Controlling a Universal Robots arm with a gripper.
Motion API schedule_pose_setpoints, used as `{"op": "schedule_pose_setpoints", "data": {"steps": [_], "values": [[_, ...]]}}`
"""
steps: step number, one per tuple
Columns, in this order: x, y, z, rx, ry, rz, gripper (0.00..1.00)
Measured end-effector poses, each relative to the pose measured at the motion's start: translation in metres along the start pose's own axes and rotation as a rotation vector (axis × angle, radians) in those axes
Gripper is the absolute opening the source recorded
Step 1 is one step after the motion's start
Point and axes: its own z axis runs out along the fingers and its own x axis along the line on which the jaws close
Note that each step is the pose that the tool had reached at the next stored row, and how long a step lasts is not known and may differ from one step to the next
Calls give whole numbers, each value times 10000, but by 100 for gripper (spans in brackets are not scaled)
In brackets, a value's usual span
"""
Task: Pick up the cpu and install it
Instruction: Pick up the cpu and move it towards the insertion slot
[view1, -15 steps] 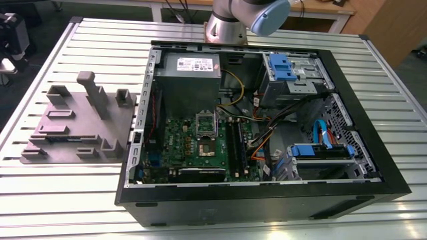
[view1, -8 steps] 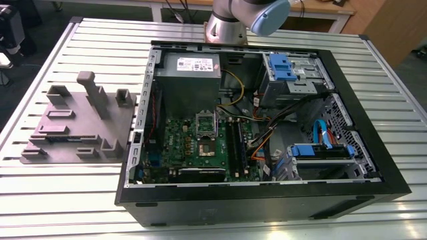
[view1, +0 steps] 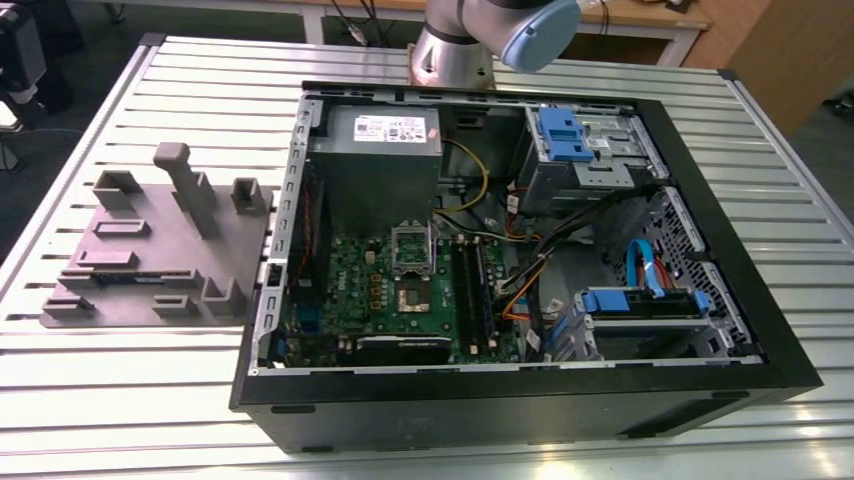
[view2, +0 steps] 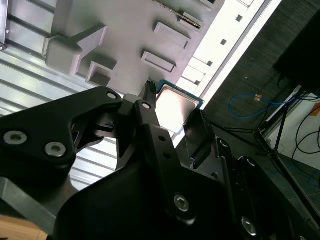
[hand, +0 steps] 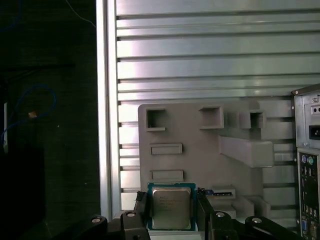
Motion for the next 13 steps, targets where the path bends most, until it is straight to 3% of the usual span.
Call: {"op": "schedule_pose_setpoints", "data": {"steps": [13], "values": [[-32, 1, 1, -1, -2, -1, 47]]}}
